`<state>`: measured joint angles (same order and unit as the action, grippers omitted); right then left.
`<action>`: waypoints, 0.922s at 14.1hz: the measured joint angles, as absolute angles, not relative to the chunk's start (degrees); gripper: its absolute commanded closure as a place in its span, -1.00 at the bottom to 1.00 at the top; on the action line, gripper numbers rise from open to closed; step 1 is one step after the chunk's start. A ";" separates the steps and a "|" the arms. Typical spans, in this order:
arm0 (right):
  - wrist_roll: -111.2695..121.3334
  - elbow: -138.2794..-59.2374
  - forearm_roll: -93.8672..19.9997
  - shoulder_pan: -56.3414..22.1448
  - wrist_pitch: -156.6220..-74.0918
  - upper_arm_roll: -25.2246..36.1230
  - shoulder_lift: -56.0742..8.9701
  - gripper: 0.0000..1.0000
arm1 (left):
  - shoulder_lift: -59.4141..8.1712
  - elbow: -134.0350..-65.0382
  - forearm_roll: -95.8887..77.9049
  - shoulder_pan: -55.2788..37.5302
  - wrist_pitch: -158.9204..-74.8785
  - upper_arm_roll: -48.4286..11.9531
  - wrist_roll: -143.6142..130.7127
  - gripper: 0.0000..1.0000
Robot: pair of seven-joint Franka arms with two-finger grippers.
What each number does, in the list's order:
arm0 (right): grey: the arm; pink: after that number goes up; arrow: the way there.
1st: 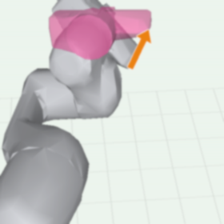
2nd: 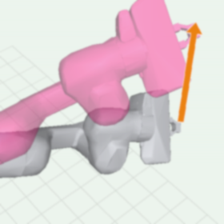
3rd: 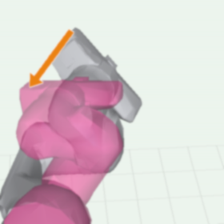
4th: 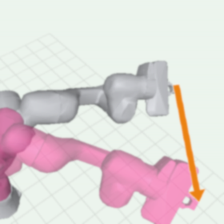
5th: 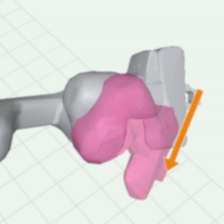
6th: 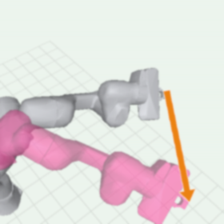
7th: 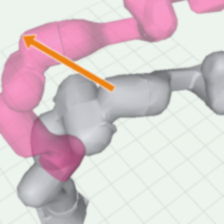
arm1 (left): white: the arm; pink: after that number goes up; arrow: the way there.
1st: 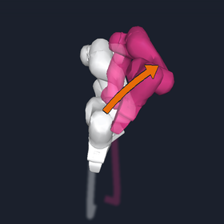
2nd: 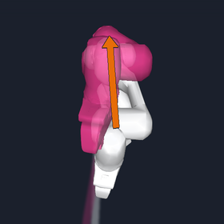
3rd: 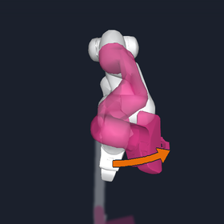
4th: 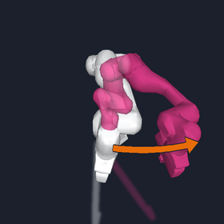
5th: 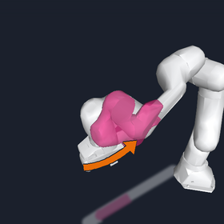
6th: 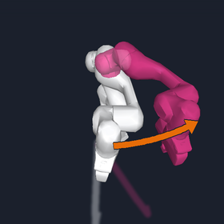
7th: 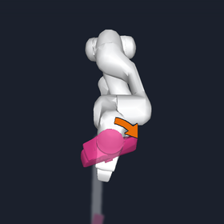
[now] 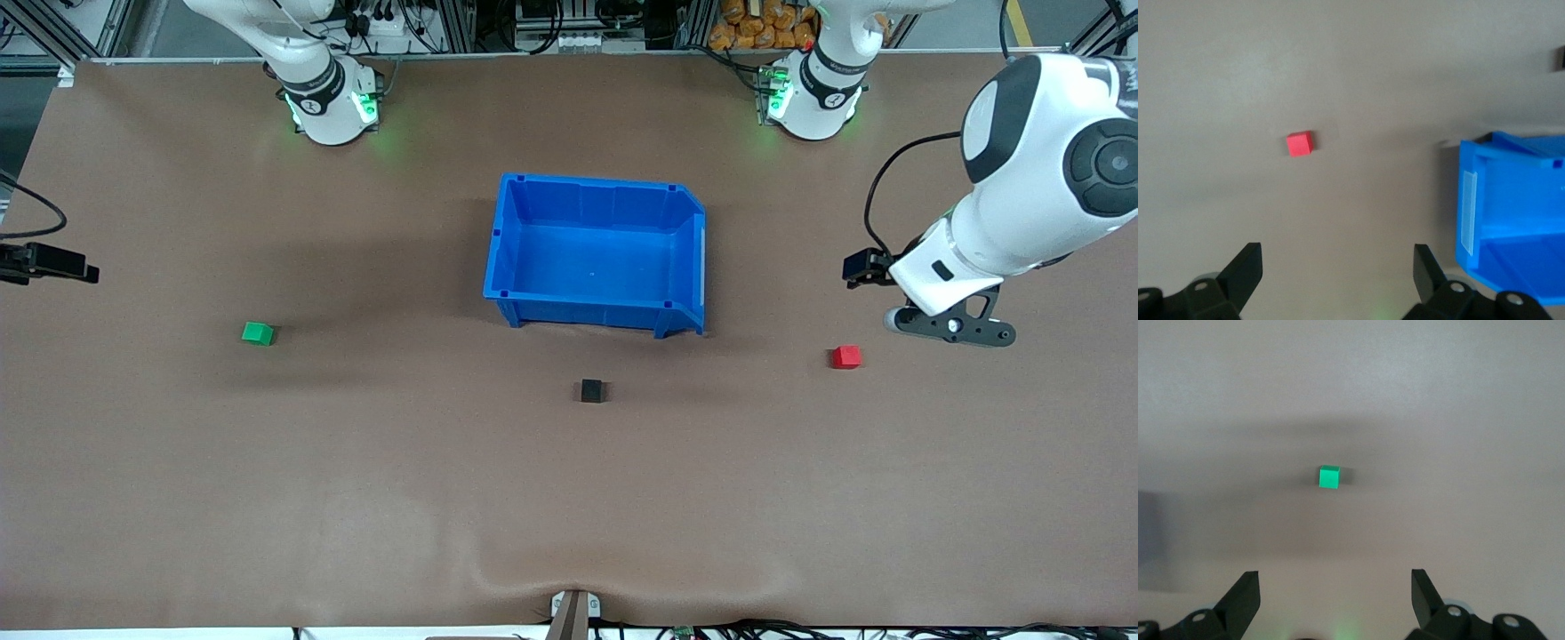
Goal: Attach green and red cubes to black cube
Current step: 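Lower the left gripper over the red cube while the right gripper reaches the green cube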
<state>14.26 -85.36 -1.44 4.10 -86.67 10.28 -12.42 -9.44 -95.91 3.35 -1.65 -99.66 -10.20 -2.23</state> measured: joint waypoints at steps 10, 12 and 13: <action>10.96 -85.99 -1.50 5.72 -88.17 10.37 -18.51 -1.00 | -13.86 -107.39 4.94 0.91 -118.26 -9.90 -2.22 -1.00; 7.35 -86.04 -1.54 5.71 -88.40 10.26 -19.83 -1.00 | -16.06 -107.42 5.12 1.84 -120.57 -9.74 -2.22 -1.00; 6.69 -86.07 -1.56 5.68 -88.43 10.20 -20.38 -1.00 | -17.22 -107.44 5.13 2.34 -121.83 -9.66 -2.18 -1.00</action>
<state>6.69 -86.07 -1.56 5.68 -88.43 10.20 -20.38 -17.22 -107.44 5.13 2.34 -121.83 -9.66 -2.18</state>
